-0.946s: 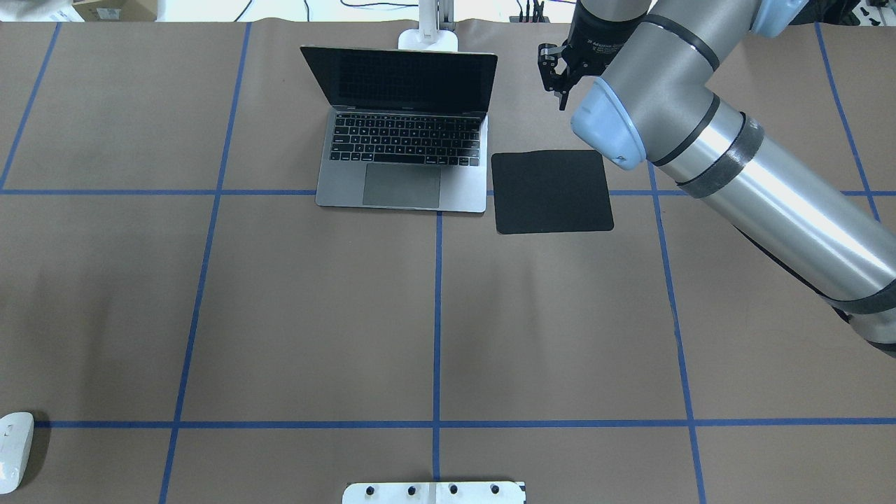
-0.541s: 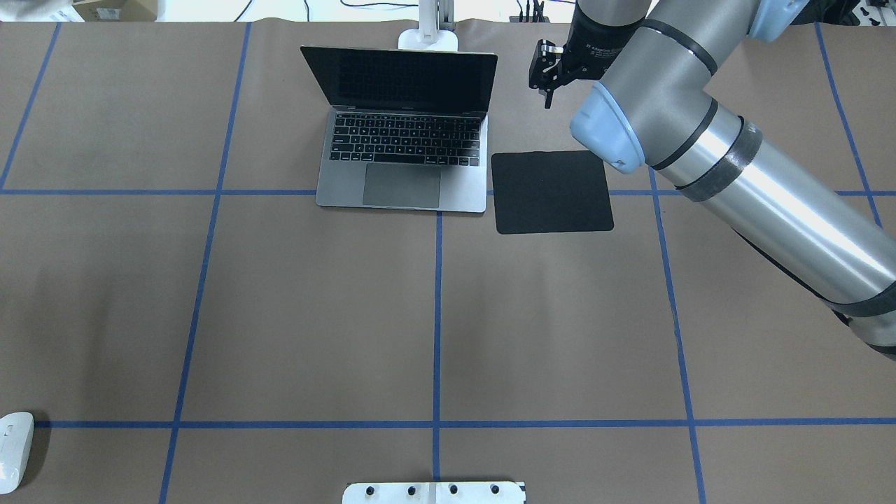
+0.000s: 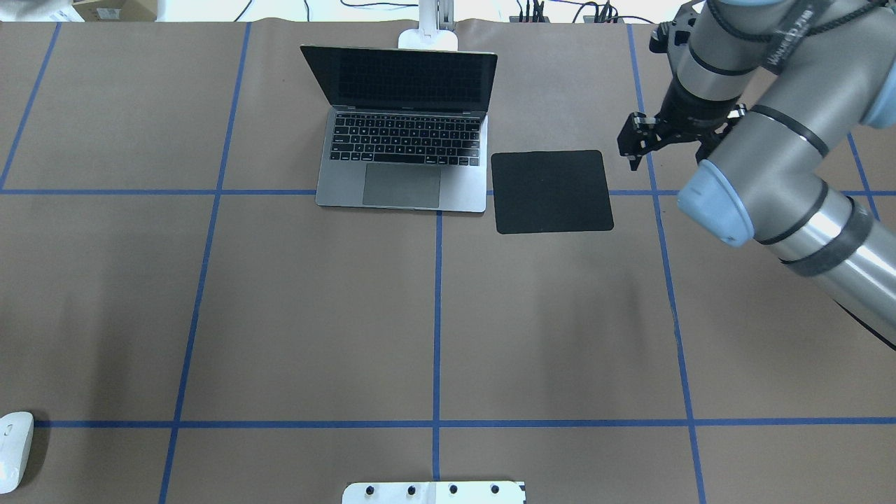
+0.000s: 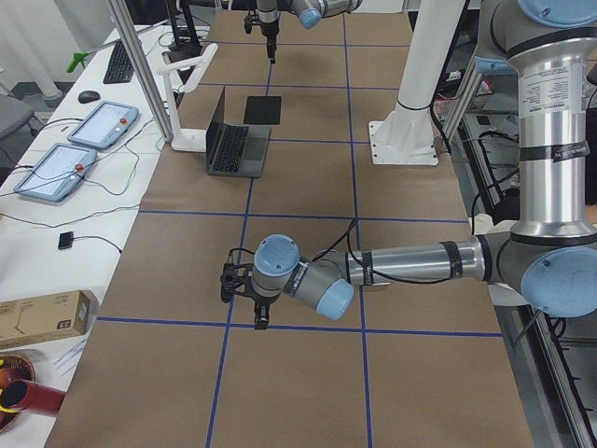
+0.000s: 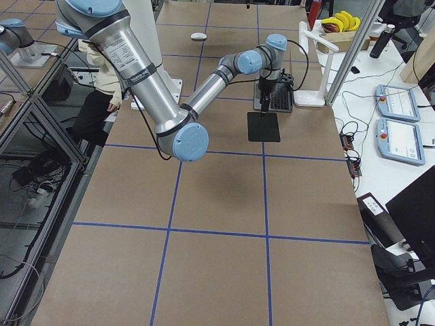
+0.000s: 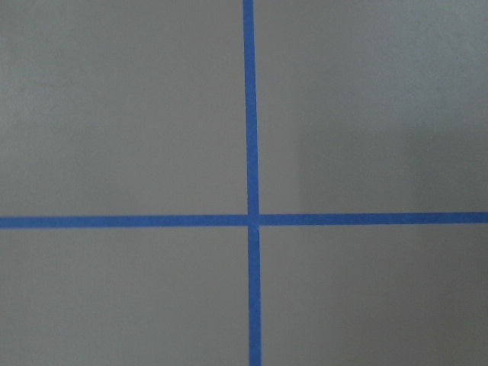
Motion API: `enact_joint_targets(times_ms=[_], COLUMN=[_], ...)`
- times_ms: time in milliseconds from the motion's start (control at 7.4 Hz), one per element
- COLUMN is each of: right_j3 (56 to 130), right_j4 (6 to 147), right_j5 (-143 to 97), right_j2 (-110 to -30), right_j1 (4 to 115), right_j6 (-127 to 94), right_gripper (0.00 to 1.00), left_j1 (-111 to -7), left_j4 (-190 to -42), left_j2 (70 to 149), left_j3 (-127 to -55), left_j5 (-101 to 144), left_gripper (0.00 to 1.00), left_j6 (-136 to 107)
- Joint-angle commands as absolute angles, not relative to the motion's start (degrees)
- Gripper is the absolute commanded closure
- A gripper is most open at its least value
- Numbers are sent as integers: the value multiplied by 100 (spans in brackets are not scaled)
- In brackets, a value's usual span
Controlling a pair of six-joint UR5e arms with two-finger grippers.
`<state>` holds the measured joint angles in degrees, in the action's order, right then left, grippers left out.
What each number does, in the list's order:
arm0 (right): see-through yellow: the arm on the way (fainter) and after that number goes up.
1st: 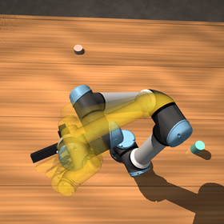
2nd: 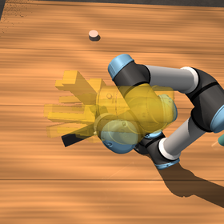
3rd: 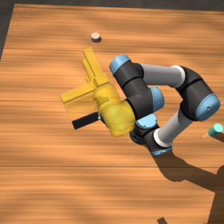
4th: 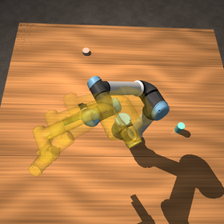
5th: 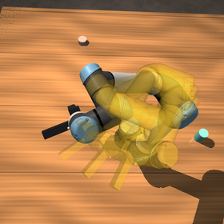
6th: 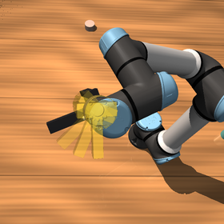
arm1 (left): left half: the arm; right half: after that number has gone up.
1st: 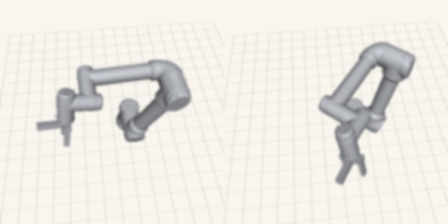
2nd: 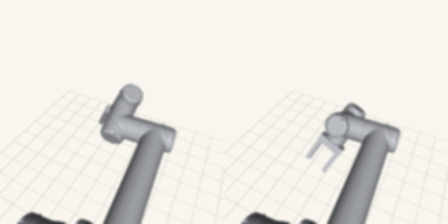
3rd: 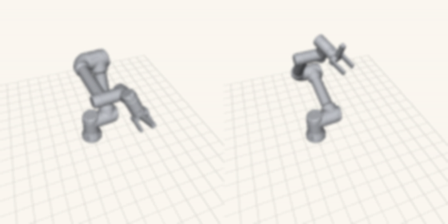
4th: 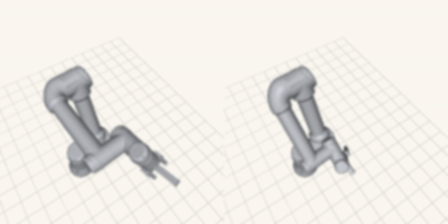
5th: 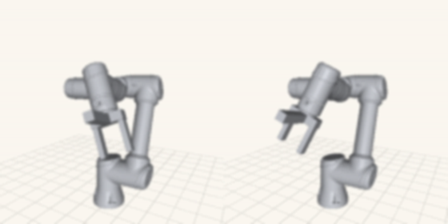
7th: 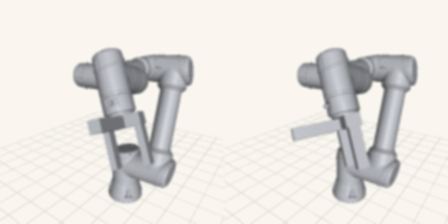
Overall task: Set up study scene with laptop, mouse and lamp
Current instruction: 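Withdraw the right gripper away from the mouse pad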
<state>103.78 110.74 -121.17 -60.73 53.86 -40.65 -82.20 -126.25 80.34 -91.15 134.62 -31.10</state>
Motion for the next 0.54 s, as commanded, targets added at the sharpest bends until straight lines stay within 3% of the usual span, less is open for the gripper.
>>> enact_joint_targets(times_ms=[0, 405], right_j3=[10782, 11380], right_j4=[11074, 11074], right_j5=[-12103, -12102], right_j2=[-6730, -7687], right_j1=[5423, 5528], right_j6=[-3624, -3034], right_gripper=[0, 0], left_j1=[-8034, -7824], left_j4=[-12656, -13382], left_j2=[7455, 6762], left_j3=[-9649, -9923], left_j5=[13456, 13500], left_gripper=[0, 0], left_j6=[-3882, -5182])
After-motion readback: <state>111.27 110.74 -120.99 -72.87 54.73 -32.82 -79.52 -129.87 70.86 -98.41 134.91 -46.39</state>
